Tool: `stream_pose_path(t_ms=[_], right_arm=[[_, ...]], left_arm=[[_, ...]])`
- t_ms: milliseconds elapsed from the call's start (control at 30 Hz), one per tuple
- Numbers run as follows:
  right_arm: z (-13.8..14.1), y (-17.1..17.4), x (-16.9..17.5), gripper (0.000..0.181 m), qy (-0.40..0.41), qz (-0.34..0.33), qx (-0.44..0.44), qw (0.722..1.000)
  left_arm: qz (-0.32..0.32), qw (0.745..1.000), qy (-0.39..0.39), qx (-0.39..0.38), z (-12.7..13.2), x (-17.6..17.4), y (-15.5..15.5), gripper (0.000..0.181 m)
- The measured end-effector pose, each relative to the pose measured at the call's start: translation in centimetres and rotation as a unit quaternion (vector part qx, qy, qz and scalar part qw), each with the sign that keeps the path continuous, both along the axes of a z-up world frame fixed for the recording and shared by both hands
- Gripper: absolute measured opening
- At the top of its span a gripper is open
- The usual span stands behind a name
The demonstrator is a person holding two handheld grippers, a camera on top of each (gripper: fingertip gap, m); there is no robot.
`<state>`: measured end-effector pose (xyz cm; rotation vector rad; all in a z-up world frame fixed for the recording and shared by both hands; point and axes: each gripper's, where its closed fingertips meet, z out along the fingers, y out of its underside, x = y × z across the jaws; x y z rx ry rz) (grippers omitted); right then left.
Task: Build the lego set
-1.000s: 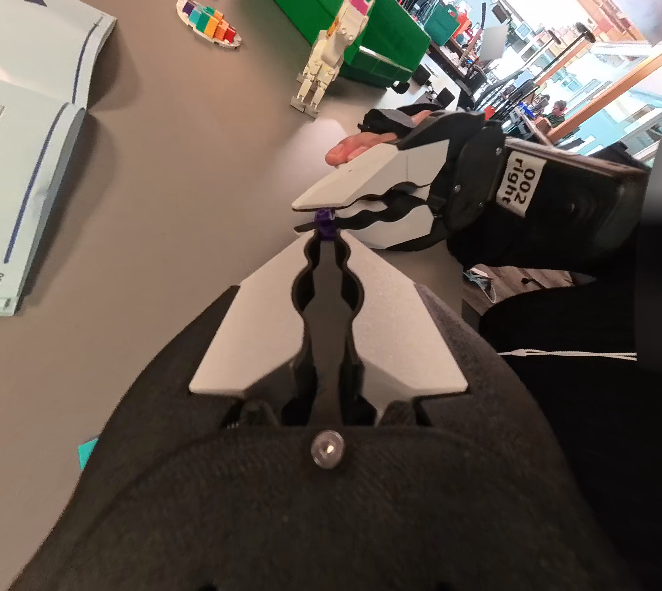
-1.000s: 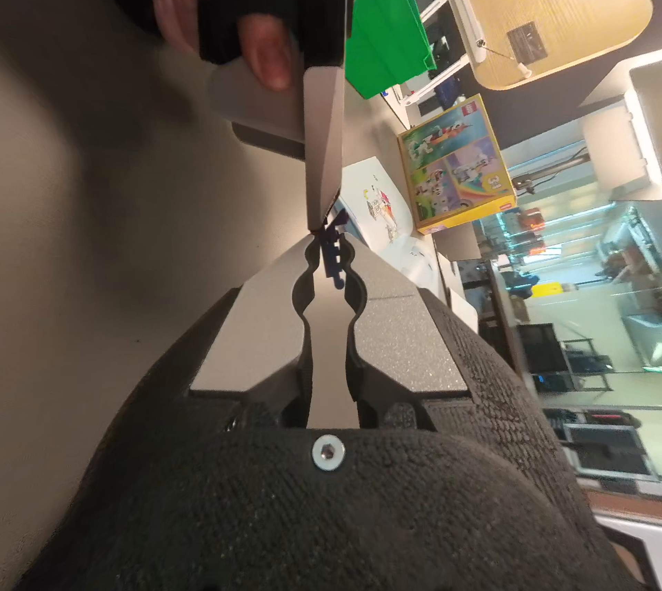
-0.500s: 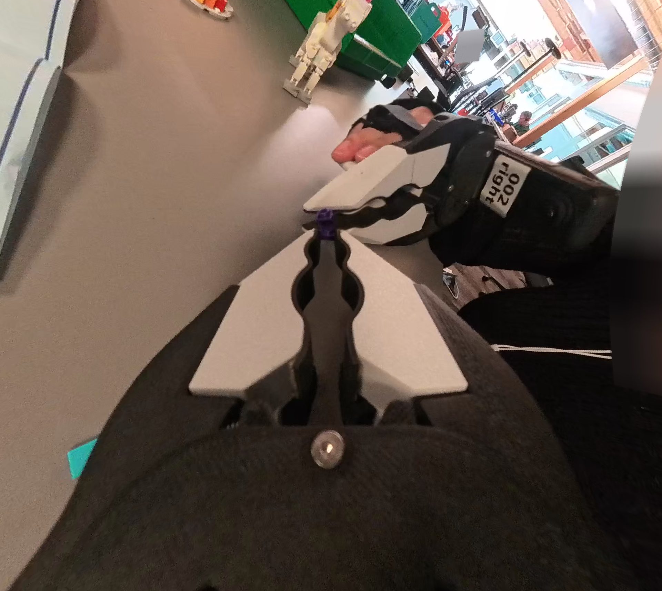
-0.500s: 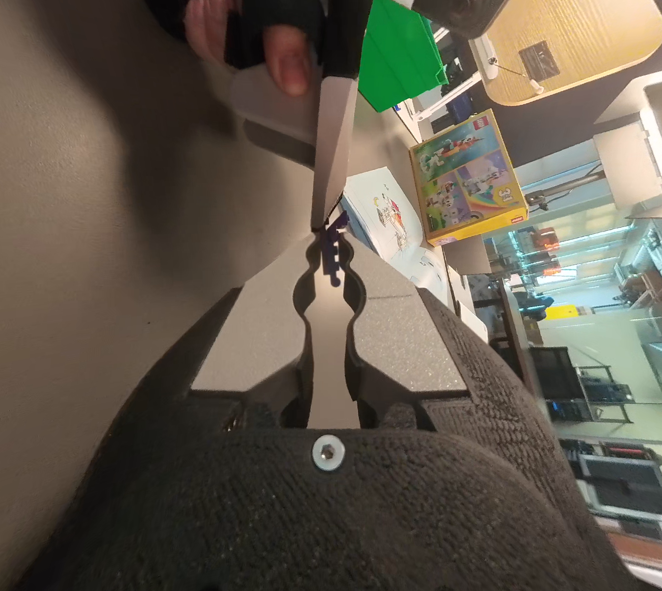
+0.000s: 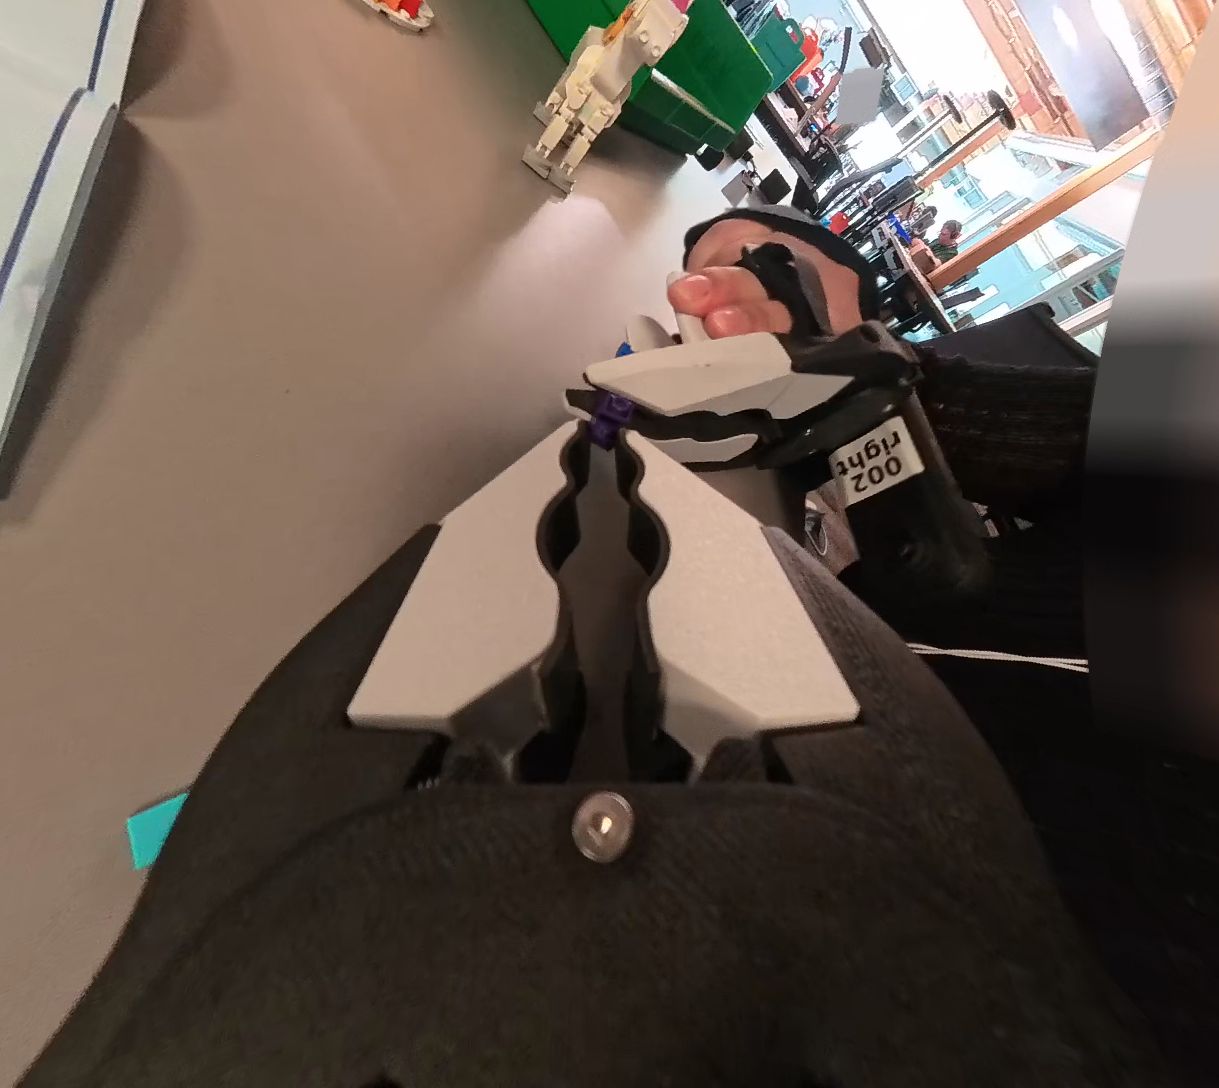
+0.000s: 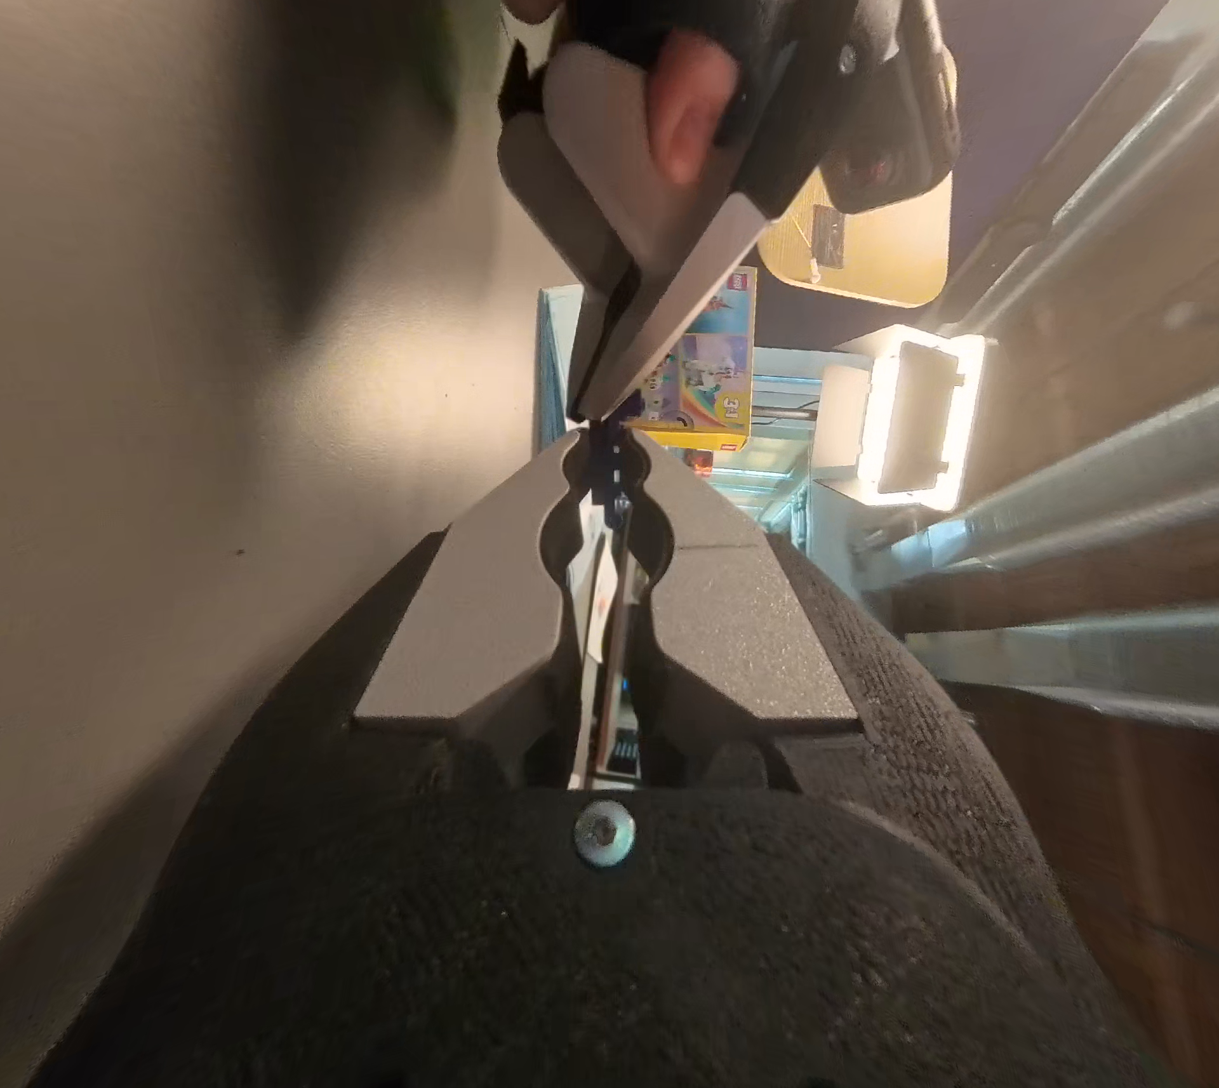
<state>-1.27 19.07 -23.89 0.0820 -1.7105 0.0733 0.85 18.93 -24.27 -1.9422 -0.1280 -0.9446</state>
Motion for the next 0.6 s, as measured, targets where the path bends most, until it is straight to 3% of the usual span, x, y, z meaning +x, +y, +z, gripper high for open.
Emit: stream_pose_path(t_ms=[100, 200, 300, 433, 500, 600], right_arm=[[0.0, 0.0, -0.1, 0.005, -0.04, 0.004, -0.113, 0.993], [0.4, 0.2, -0.2, 0.006, -0.092, 0.014, -0.259, 0.961], [0.1, 0.4, -0.1, 0.006, -0.129, 0.015, -0.301, 0.945], [-0.9, 1.1, 0.4, 0.006, -0.18, 0.009, -0.309, 0.934], [-1.1, 1.3, 0.5, 0.006, -0.196, 0.01, -0.321, 0.926], [-0.8, 1.9, 0.6, 0.006, -0.195, 0.009, -0.335, 0.922]], left_arm=[[0.003, 1.0, 0.004, 0.015, 0.4, 0.0, 0.0, 0.007], [0.014, 0.996, 0.07, 0.058, 1.2, -0.3, 0.3, 0.007], [0.01, 0.972, 0.202, 0.117, 1.8, -0.3, 0.4, 0.034], [-0.021, 0.898, 0.401, 0.178, 1.1, -0.3, 0.9, 0.041], [-0.038, 0.875, 0.443, 0.193, 0.5, 0.1, 1.4, 0.042], [-0.016, 0.867, 0.441, 0.23, 1.7, -0.1, 2.6, 0.044]])
